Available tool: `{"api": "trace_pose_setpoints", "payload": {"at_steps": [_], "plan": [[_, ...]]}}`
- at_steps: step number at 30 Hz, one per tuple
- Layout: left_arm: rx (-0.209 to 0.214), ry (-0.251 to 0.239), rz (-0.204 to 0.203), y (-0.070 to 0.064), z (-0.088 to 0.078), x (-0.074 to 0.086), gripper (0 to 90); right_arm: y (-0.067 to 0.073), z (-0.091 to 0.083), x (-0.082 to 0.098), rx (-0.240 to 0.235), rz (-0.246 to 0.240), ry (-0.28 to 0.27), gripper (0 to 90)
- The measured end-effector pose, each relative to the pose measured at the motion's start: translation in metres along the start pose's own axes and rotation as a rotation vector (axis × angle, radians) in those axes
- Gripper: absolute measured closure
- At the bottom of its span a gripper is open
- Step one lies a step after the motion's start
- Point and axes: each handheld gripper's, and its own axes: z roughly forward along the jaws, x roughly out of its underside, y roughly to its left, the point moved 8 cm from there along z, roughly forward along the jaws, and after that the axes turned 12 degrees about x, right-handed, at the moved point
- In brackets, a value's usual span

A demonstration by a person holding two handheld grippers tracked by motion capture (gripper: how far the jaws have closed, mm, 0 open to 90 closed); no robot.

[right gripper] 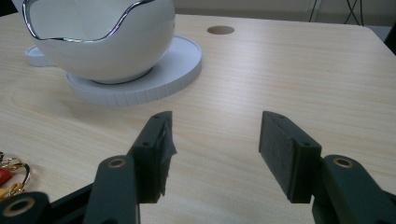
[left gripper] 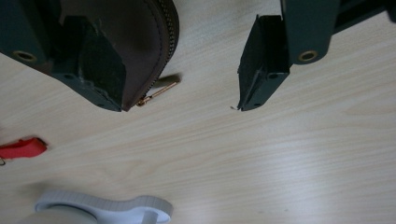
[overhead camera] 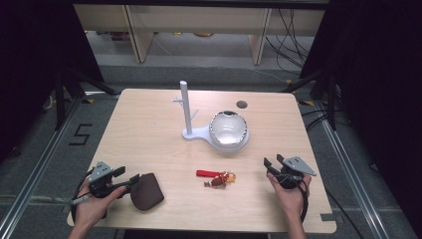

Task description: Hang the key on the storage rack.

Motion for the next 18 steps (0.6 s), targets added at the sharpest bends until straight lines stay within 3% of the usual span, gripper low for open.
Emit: {"api": "trace_pose_setpoints", "payload": {"at_steps": [1,2,5,8,9,11,12,13,14,16,17,18], "plan": [[0.006,0.03,0.006,0.0,-0.001,-0.001,31.2,-0.001,0.001,0.001,0.012,-0.006,0.004,45.6],[0.006,0.03,0.006,0.0,-0.001,-0.001,30.7,-0.001,0.001,0.001,0.012,-0.006,0.004,45.6],[0.046,0.148,0.009,-0.001,-0.002,-0.007,29.2,0.001,0.0,0.0,-0.008,0.007,0.005,45.5],[0.047,0.189,0.037,0.002,-0.003,-0.011,29.1,0.0,0.0,-0.001,0.01,0.013,-0.008,45.5],[0.055,0.251,0.063,0.004,-0.005,-0.014,29.0,0.0,0.0,0.0,0.009,0.012,-0.008,45.4],[0.064,0.334,0.071,0.004,-0.008,-0.018,28.5,0.001,0.001,-0.001,0.005,0.011,-0.009,45.3],[0.068,0.367,0.072,0.004,-0.007,-0.021,27.9,0.001,0.001,-0.001,-0.002,0.01,-0.013,45.3],[0.072,0.365,0.064,0.002,-0.004,-0.023,28.0,0.001,0.001,-0.001,-0.004,0.006,-0.011,45.2],[0.096,0.429,0.079,0.002,-0.007,-0.024,28.0,0.001,0.001,0.0,0.0,0.008,-0.008,45.1],[0.104,0.432,0.066,0.001,-0.005,-0.025,27.4,0.002,0.001,0.0,-0.003,0.011,-0.003,45.0],[0.144,0.504,0.035,0.0,-0.002,-0.025,27.4,0.002,0.001,0.0,0.002,0.003,-0.008,45.0],[0.147,0.522,0.026,0.001,-0.001,-0.025,27.4,0.001,0.0,0.0,0.009,0.0,0.004,44.9]]}}
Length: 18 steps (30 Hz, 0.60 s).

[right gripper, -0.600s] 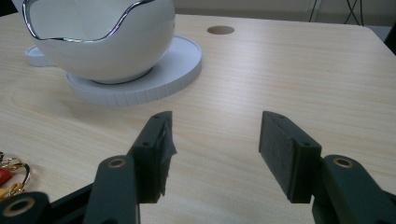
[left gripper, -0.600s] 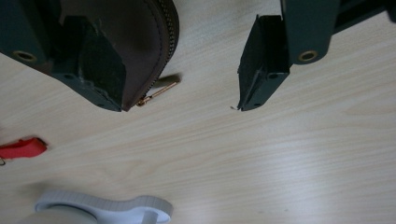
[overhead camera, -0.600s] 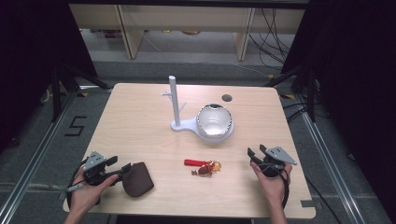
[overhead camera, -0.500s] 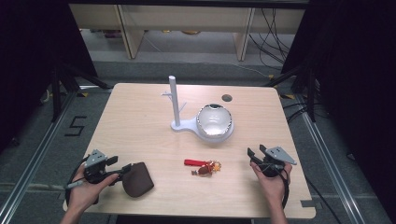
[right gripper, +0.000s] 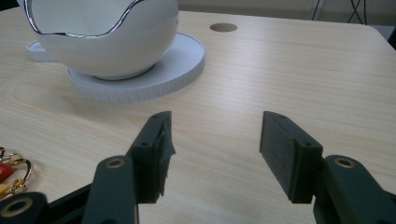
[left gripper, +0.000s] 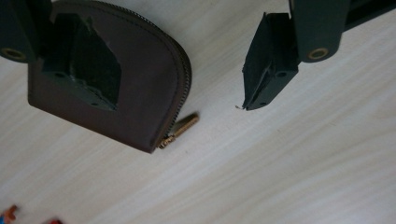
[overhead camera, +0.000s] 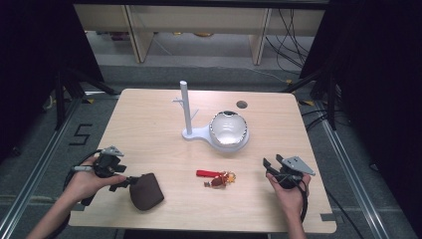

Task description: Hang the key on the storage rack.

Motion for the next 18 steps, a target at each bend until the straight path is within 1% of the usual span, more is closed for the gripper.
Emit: {"api": "trace_pose_setpoints", "payload": {"at_steps": [1,2,3,4,5,7,8,9,10,11,12,14,15,16,17,18], "plan": [[0.0,0.0,0.0,0.0,0.0,0.0,27.4,0.001,0.001,-0.001,-0.011,0.004,-0.012,44.9],[0.01,0.06,0.012,0.003,0.001,0.002,27.4,0.001,0.001,-0.001,-0.011,0.004,-0.012,44.9],[0.03,0.092,0.005,0.005,0.006,0.002,27.7,0.001,0.001,-0.001,-0.015,0.003,-0.01,44.8],[0.03,0.092,0.005,0.005,0.006,0.002,27.8,0.002,0.001,0.0,-0.017,0.009,-0.008,44.8],[0.051,0.088,-0.028,0.005,0.014,0.001,28.0,0.002,0.001,0.0,-0.018,0.011,-0.006,44.8],[0.07,0.121,-0.021,0.004,0.017,0.003,28.6,0.002,0.001,0.0,-0.019,0.009,-0.007,44.7],[0.07,0.121,-0.021,0.004,0.017,0.003,29.0,0.002,0.001,0.0,-0.019,0.009,-0.007,44.7],[0.083,0.128,-0.023,0.001,0.021,0.004,29.1,0.002,0.002,0.0,-0.02,0.008,-0.006,44.6],[0.089,0.13,-0.034,-0.001,0.022,0.004,29.2,0.001,0.001,0.0,-0.011,0.008,-0.003,44.6],[0.089,0.13,-0.034,-0.001,0.022,0.004,29.4,0.001,0.001,0.0,-0.014,0.007,-0.006,44.6],[0.094,0.138,-0.029,-0.002,0.025,0.005,29.9,0.0,0.0,0.0,-0.004,0.003,0.007,44.6],[0.102,0.147,-0.036,-0.002,0.026,0.006,30.2,0.0,0.0,0.0,-0.007,0.004,0.004,44.5],[0.105,0.138,-0.06,-0.003,0.027,0.006,30.3,0.001,0.001,0.0,-0.012,0.006,-0.003,44.5],[0.112,0.151,-0.067,-0.003,0.026,0.006,30.9,0.0,0.0,0.0,-0.005,0.002,0.005,44.4],[0.123,0.142,-0.075,-0.003,0.027,0.006,31.8,0.001,0.0,0.0,-0.008,0.002,0.004,44.4],[0.123,0.142,-0.075,-0.003,0.027,0.006,32.5,0.001,0.0,0.0,-0.008,0.002,0.004,44.4]]}}
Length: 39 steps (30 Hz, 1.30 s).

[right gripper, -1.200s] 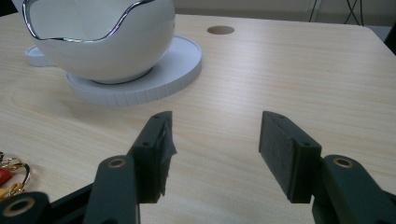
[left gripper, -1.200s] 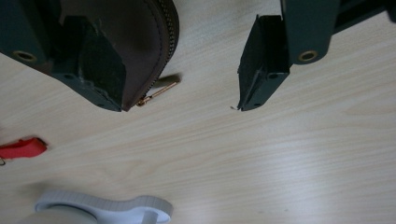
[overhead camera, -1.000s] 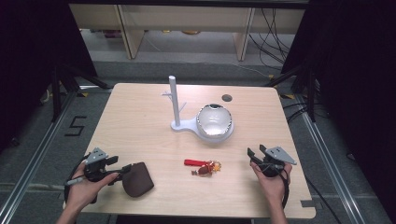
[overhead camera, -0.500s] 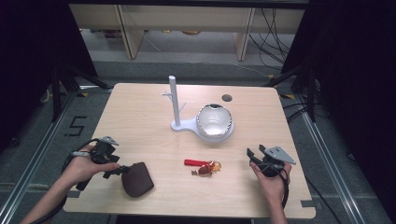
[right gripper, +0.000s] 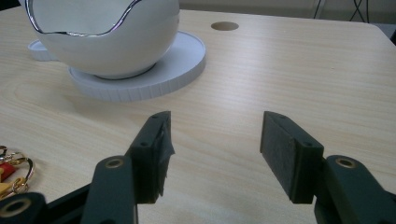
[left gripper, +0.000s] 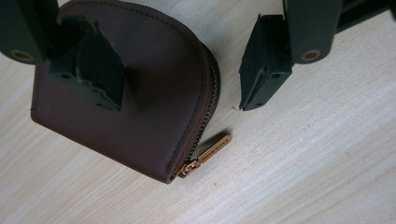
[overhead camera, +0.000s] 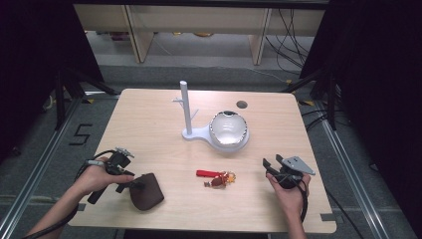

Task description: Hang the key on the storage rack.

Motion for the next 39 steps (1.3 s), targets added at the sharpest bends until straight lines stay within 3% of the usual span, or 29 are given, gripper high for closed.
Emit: {"api": "trace_pose_setpoints", "payload": {"at_steps": [4,5,7,11,14,19,21,27,28,30,32,34,35,39], "plan": [[0.041,0.013,-0.04,0.0,0.0,0.001,37.1,0.003,-0.001,0.001,-0.001,0.031,0.013,44.4],[0.062,0.013,-0.056,0.0,0.0,0.002,41.6,0.001,0.001,0.0,-0.008,-0.003,0.001,44.3],[0.083,0.005,-0.067,0.001,0.001,0.002,44.0,0.001,0.001,0.0,-0.006,-0.003,0.003,44.3],[0.072,0.017,-0.077,0.001,0.0,0.003,48.2,0.001,0.0,0.001,0.003,-0.007,0.013,44.1],[0.025,-0.021,-0.028,-0.001,-0.004,-0.002,63.8,0.002,0.001,0.001,-0.009,0.0,0.011,44.1],[0.006,-0.015,0.001,-0.002,-0.006,-0.001,70.1,0.002,0.001,0.001,-0.006,0.002,0.012,43.9],[-0.011,-0.021,0.047,-0.002,-0.009,-0.003,74.6,0.002,0.001,0.001,-0.005,0.002,0.012,43.8],[-0.003,-0.041,0.1,-0.011,-0.013,-0.009,81.0,0.0,0.002,0.0,0.001,-0.003,0.004,43.4],[-0.006,-0.039,0.111,-0.013,-0.015,-0.009,81.7,0.003,-0.002,0.002,0.017,0.039,0.041,43.3],[0.012,-0.068,0.121,-0.019,-0.019,-0.012,82.8,0.001,-0.001,0.002,0.013,0.022,0.028,43.3],[0.027,-0.128,0.102,-0.026,-0.021,-0.015,83.9,0.002,-0.001,0.002,0.005,0.03,0.028,43.2],[0.024,-0.125,0.116,-0.029,-0.023,-0.014,84.3,0.002,0.0,0.001,0.007,0.037,0.015,43.3],[0.011,-0.112,0.125,-0.029,-0.024,-0.013,84.3,0.002,-0.001,0.002,0.007,0.039,0.037,43.3],[0.036,-0.147,0.107,-0.032,-0.024,-0.014,84.8,0.002,0.001,0.001,0.002,0.027,0.01,43.2]]}}
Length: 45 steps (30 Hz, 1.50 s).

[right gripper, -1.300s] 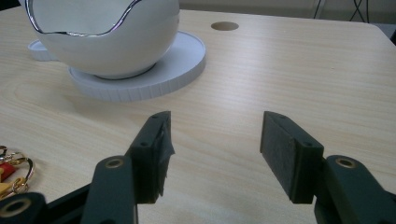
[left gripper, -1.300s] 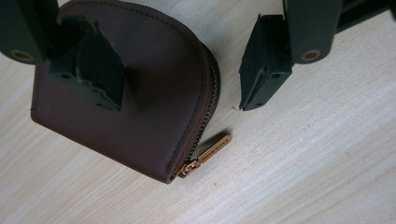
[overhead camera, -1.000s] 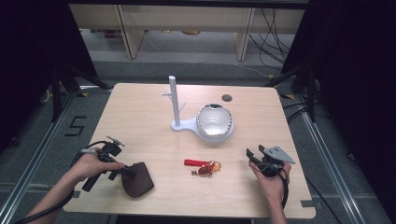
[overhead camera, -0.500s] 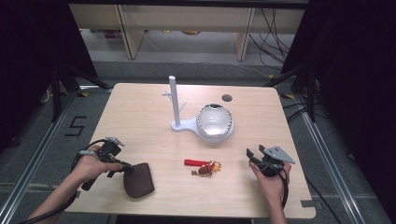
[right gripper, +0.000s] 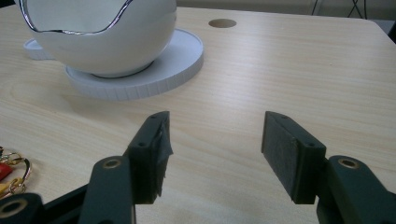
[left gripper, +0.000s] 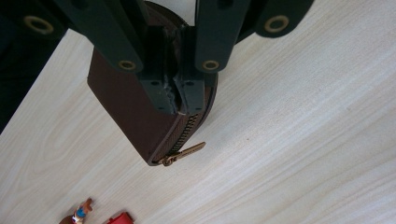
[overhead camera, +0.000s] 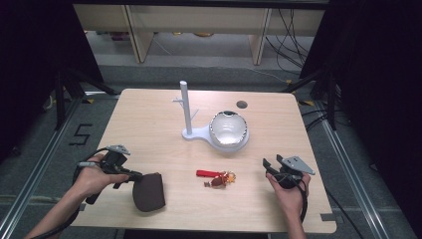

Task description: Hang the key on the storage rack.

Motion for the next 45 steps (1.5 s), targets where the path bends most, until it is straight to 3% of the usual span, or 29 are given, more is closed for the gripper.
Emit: {"api": "trace_pose_setpoints", "payload": {"at_steps": [2,4,12,14,16,17,21,25,26,27,28,29,30,31,32,33,34,35,36,37,38,39,40,41,42,45], "plan": [[-0.002,0.007,0.002,-0.002,-0.003,0.0,85.0,0.0,0.0,0.0,-0.001,0.004,0.004,43.2],[0.01,-0.026,0.006,-0.006,-0.004,-0.004,85.3,0.001,-0.001,0.001,0.007,0.013,0.009,43.2],[-0.014,-0.036,0.037,-0.012,-0.01,-0.009,86.2,0.0,0.0,0.0,0.003,0.005,0.005,43.1],[-0.018,-0.049,0.05,-0.014,-0.012,-0.012,86.3,0.0,-0.003,0.002,0.02,0.024,0.033,43.1],[-0.033,-0.058,0.059,-0.014,-0.015,-0.015,86.5,-0.001,-0.001,0.001,0.013,0.015,0.013,43.4],[-0.041,-0.046,0.077,-0.012,-0.017,-0.015,86.5,-0.004,-0.001,0.0,0.009,-0.014,0.006,43.9],[-0.059,-0.088,0.08,-0.014,-0.017,-0.02,86.8,-0.004,0.001,-0.001,-0.011,0.003,-0.014,46.2],[-0.067,-0.112,0.107,-0.015,-0.021,-0.024,87.1,-0.001,-0.003,0.0,-0.03,0.033,0.007,49.1],[-0.066,-0.122,0.111,-0.016,-0.022,-0.026,87.1,0.004,-0.005,-0.002,-0.041,0.07,0.011,49.4],[-0.066,-0.127,0.114,-0.017,-0.023,-0.027,87.1,0.006,-0.007,-0.006,-0.068,0.031,-0.007,49.9],[-0.065,-0.152,0.123,-0.019,-0.024,-0.031,87.2,0.014,-0.012,-0.013,-0.097,0.033,-0.008,50.5],[-0.065,-0.152,0.123,-0.019,-0.024,-0.031,87.2,0.014,-0.012,-0.013,-0.097,0.033,-0.008,50.5],[-0.06,-0.182,0.129,-0.023,-0.024,-0.037,87.2,0.031,-0.018,-0.02,-0.163,0.056,-0.009,51.0],[-0.06,-0.182,0.129,-0.023,-0.024,-0.037,87.1,0.041,-0.022,-0.023,-0.2,0.061,0.01,51.1],[-0.058,-0.188,0.146,-0.026,-0.022,-0.042,87.1,0.051,-0.023,-0.027,-0.246,0.041,-0.003,51.1],[-0.058,-0.188,0.146,-0.026,-0.022,-0.042,87.1,0.051,-0.023,-0.027,-0.246,0.041,-0.003,51.1],[-0.054,-0.18,0.162,-0.029,-0.021,-0.045,87.1,0.062,-0.024,-0.03,-0.292,0.015,-0.004,51.0],[-0.051,-0.191,0.174,-0.033,-0.019,-0.05,87.1,0.086,-0.029,-0.036,-0.387,-0.012,0.019,50.8],[-0.046,-0.183,0.188,-0.037,-0.018,-0.053,87.1,0.094,-0.029,-0.039,-0.414,-0.045,0.011,50.6],[-0.046,-0.183,0.188,-0.037,-0.018,-0.053,87.1,0.094,-0.029,-0.039,-0.414,-0.045,0.011,50.6],[-0.033,-0.184,0.199,-0.043,-0.014,-0.06,87.1,0.122,-0.034,-0.044,-0.508,-0.066,0.041,49.4],[-0.033,-0.184,0.199,-0.043,-0.014,-0.06,87.1,0.122,-0.034,-0.044,-0.508,-0.066,0.041,49.4],[-0.022,-0.189,0.216,-0.048,-0.01,-0.067,87.1,0.142,-0.036,-0.049,-0.578,-0.114,0.062,48.7],[-0.016,-0.182,0.232,-0.052,-0.008,-0.071,87.1,0.149,-0.035,-0.051,-0.599,-0.136,0.048,48.2],[-0.009,-0.186,0.234,-0.055,-0.006,-0.074,87.1,0.161,-0.038,-0.052,-0.645,-0.14,0.087,47.8],[0.013,-0.189,0.264,-0.066,0.001,-0.085,87.1,0.183,-0.038,-0.055,-0.723,-0.163,0.112,45.3]]}}
